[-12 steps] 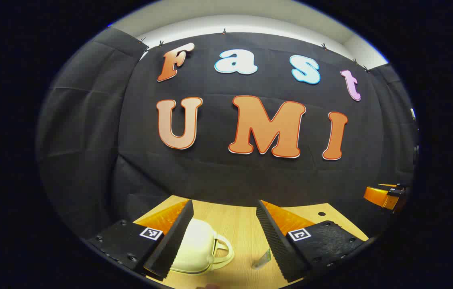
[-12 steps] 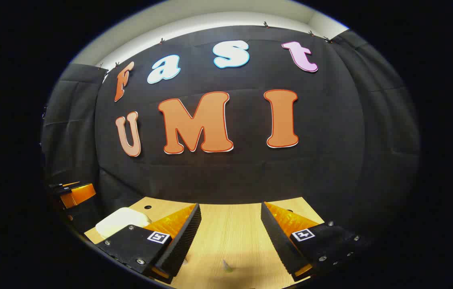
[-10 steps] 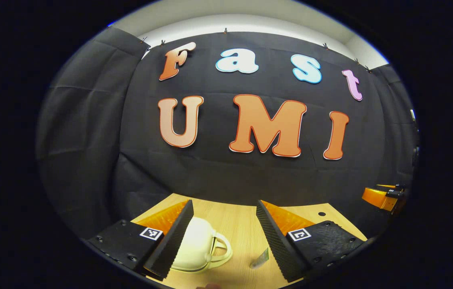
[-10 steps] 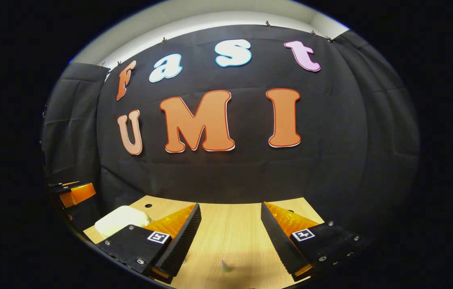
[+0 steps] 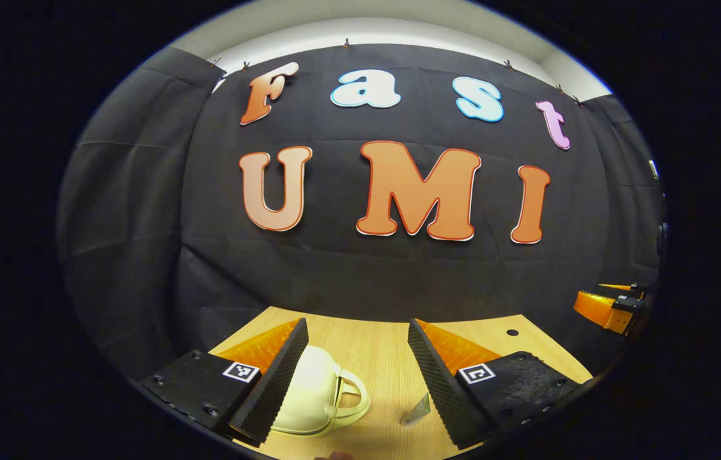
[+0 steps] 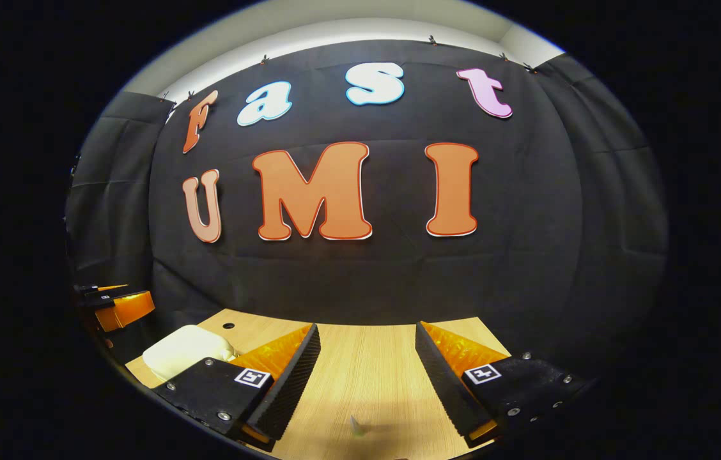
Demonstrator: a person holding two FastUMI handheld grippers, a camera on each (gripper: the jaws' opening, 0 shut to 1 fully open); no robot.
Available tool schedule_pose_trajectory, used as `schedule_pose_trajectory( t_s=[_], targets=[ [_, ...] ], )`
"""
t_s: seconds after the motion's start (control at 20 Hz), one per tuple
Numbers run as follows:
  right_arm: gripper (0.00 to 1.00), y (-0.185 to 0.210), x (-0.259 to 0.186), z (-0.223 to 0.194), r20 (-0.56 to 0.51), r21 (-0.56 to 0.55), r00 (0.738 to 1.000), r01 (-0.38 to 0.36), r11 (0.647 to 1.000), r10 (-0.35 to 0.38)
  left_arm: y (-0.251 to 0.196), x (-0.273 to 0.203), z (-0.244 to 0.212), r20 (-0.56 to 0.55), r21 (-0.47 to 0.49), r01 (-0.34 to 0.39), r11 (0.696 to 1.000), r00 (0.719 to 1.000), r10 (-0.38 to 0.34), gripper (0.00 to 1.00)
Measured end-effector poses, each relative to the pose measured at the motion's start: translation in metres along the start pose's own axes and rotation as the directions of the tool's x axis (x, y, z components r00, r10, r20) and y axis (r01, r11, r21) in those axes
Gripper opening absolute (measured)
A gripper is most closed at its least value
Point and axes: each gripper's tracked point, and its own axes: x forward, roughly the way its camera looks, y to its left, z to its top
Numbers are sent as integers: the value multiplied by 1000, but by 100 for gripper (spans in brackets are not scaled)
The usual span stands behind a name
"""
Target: First open the suitcase, pack the skin care products into it, and then close the suitcase.
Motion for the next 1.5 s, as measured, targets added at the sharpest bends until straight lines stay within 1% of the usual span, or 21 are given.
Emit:
schedule_pose_trajectory(
  t_s=[0.15,0.35,0.65,0.8,0.9,0.95,1.0,1.1,1.2,1.25,1.4,1.5],
  targets=[
    [94,2,-3,0,4,7,999,45,999,-45,6,13,7,-3,24,28,999,1000,-28,97],
    [95,11,-4,-9,-26,1,998,59,998,-59,12,20,6,-3,11,52,999,999,-52,97],
    [94,24,-1,-15,-37,-8,998,56,998,-57,30,26,-12,-47,36,39,999,998,-37,98],
    [95,24,1,-20,-52,-4,997,56,998,-56,30,29,-28,-64,104,48,993,997,-41,98],
    [95,22,2,-27,-69,-5,996,58,998,-59,36,29,-42,-76,197,31,980,997,-16,97],
    [95,21,1,-31,-79,-7,995,61,998,-62,38,29,-50,-77,252,23,968,997,-4,96],
    [95,19,1,-34,-87,-9,994,64,998,-65,37,29,-58,-79,310,22,950,997,3,99],
    [95,12,-1,-40,-105,-12,992,74,997,-75,36,27,-81,-99,431,26,902,995,19,98],
    [95,4,-2,-47,-121,-13,989,88,996,-89,31,24,-105,-134,522,61,851,991,12,98],
    [95,-1,-4,-51,-131,-13,987,97,995,-98,27,25,-121,-163,557,90,825,987,3,98],
    [95,-16,-9,-60,-155,-14,980,125,992,-125,15,21,-171,-236,657,159,737,972,1,98],
    [95,-26,-12,-66,-169,-18,975,140,990,-142,11,26,-204,-318,716,235,658,948,7,98]
  ],
)
